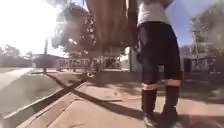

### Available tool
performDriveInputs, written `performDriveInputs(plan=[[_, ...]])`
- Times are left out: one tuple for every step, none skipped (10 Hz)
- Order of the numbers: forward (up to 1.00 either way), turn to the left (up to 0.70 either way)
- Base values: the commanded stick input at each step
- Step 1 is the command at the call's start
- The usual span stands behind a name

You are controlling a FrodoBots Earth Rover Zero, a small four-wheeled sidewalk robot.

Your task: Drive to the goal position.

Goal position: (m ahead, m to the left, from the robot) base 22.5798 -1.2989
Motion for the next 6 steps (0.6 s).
performDriveInputs(plan=[[0.70, 0.00], [0.70, 0.00], [0.70, 0.00], [0.70, 0.00], [0.70, 0.00], [0.70, 0.00]])
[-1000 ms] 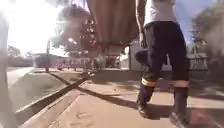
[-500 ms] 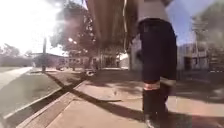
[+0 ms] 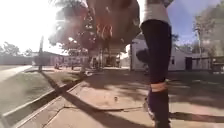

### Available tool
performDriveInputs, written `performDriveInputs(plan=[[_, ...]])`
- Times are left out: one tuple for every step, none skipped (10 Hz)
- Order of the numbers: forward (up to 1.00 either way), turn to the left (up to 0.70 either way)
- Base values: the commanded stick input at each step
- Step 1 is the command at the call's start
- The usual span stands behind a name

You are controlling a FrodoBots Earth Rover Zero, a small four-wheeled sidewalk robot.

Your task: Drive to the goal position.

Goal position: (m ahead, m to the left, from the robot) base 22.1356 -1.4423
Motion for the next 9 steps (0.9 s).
performDriveInputs(plan=[[0.70, 0.00], [0.70, 0.00], [0.70, 0.00], [0.70, 0.00], [0.70, 0.00], [0.70, 0.00], [0.70, 0.00], [0.70, 0.00], [0.70, 0.00]])
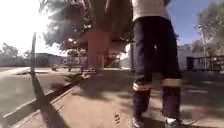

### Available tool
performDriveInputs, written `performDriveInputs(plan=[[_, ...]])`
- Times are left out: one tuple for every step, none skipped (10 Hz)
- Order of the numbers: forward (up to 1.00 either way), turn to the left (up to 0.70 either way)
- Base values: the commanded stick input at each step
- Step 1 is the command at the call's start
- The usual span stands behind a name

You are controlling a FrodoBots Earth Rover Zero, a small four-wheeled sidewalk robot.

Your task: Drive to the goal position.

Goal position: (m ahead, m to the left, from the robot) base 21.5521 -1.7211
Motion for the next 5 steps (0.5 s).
performDriveInputs(plan=[[0.70, 0.00], [0.70, 0.00], [0.70, 0.00], [0.70, 0.00], [0.70, 0.00]])
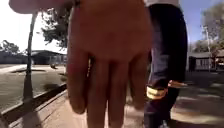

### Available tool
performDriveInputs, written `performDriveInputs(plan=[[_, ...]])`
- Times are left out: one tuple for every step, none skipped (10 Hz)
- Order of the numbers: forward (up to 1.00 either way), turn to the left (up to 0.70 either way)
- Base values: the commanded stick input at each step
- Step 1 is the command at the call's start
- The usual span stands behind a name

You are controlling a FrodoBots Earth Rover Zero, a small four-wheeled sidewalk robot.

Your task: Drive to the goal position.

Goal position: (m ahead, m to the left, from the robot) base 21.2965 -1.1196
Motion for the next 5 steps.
performDriveInputs(plan=[[0.70, 0.00], [0.70, 0.00], [0.70, 0.00], [0.70, 0.00], [0.70, 0.00]])
